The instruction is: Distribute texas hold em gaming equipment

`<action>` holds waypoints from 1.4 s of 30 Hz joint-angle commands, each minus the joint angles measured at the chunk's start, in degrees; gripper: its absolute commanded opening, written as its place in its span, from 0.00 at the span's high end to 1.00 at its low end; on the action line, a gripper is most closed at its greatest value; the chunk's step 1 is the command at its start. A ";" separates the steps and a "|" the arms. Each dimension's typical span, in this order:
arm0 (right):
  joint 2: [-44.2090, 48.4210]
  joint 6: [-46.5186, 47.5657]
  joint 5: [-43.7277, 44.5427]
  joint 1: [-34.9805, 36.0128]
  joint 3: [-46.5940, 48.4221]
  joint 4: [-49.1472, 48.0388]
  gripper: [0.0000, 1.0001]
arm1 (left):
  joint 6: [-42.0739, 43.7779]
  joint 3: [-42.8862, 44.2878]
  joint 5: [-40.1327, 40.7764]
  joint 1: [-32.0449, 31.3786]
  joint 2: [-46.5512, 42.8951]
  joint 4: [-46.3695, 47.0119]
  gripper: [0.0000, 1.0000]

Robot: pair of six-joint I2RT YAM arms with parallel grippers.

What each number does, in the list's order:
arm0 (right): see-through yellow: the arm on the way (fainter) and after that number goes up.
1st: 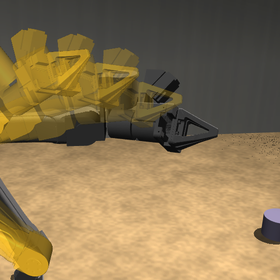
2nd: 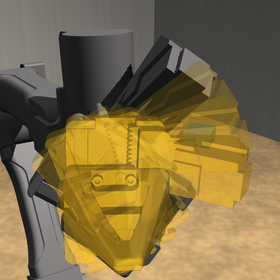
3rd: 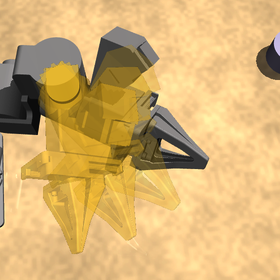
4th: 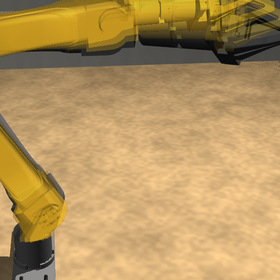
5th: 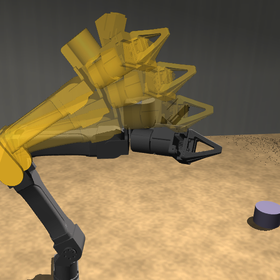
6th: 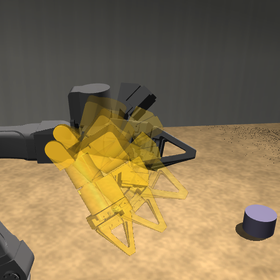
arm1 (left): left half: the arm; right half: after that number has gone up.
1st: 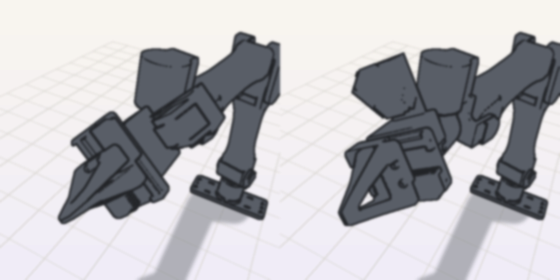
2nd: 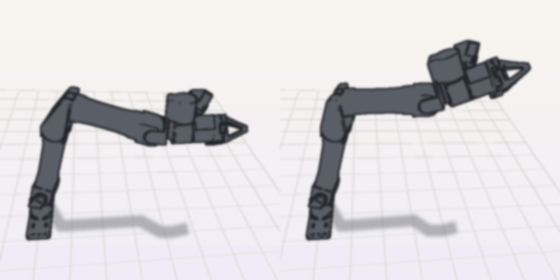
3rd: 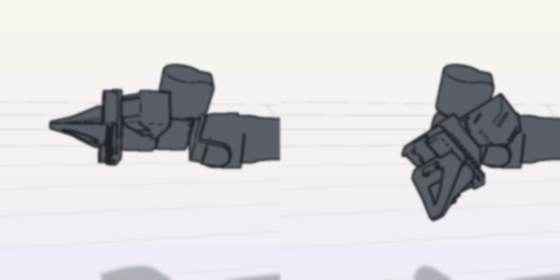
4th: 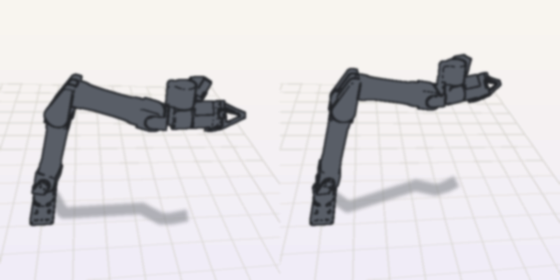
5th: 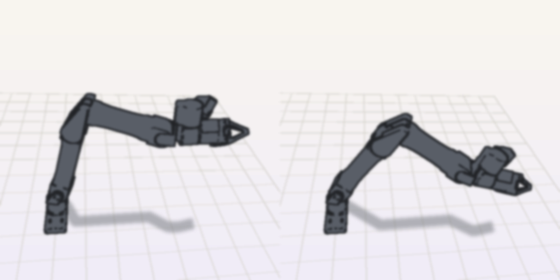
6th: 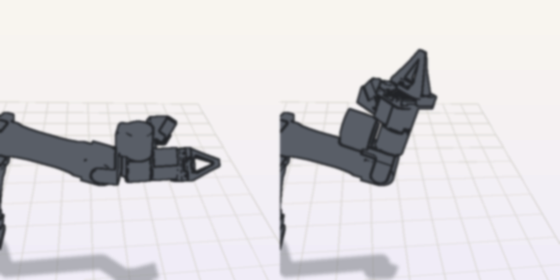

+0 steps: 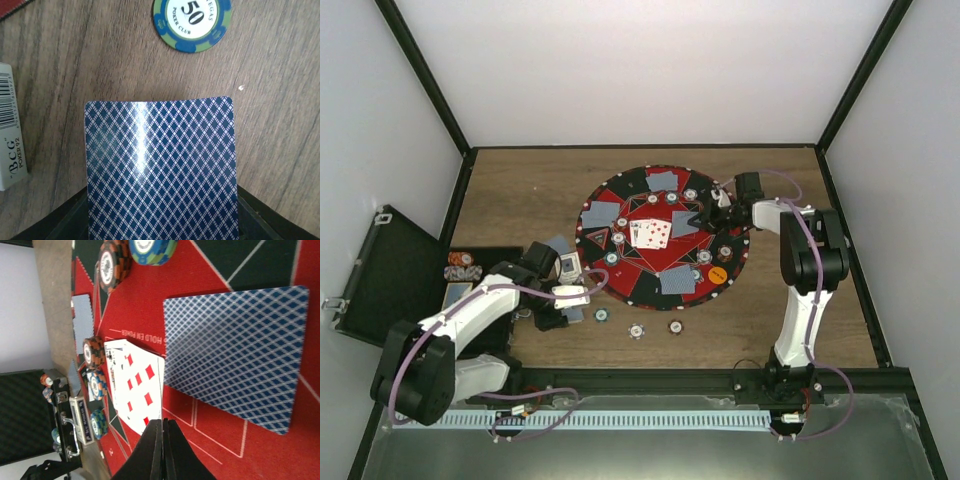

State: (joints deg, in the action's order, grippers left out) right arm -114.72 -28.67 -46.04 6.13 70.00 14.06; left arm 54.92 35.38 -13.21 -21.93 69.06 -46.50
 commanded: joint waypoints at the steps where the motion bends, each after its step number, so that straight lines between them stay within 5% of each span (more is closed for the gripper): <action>1: -0.45 -1.47 -5.07 -0.10 -0.62 -3.68 0.99 | 2.01 -1.52 0.90 -0.37 -0.15 4.42 0.94; 9: -2.75 -2.37 -5.66 0.30 0.08 -4.35 0.99 | 2.15 -2.77 0.68 -0.45 0.35 7.69 0.88; 13: -4.58 -2.03 -4.92 1.21 1.54 -3.32 0.99 | 2.25 -3.38 0.62 -0.52 0.64 8.07 0.75; 19: -4.02 -0.72 -1.57 1.69 2.16 -0.65 0.96 | 3.34 -2.92 0.69 -0.72 0.03 4.67 0.16; 22: -1.78 0.59 1.94 1.68 2.19 1.60 0.84 | 3.75 -2.11 0.83 -0.83 -0.79 2.55 0.03; 32: 5.81 3.95 11.31 2.55 4.44 9.81 0.38 | 0.71 7.11 -3.02 -0.84 -1.95 -7.36 0.00; 37: 11.07 5.24 18.30 3.81 5.06 14.10 0.01 | -5.67 14.75 -4.69 -0.70 -3.01 -9.15 0.00; 42: 16.78 5.81 25.70 4.30 3.20 15.68 0.00 | -19.24 16.95 0.71 0.79 -4.81 5.82 0.00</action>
State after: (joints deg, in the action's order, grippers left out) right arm -103.09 -24.16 -28.86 9.74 72.71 26.46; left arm 47.72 50.92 -15.27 -22.41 65.91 -51.07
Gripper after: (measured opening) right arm 0.997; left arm 0.999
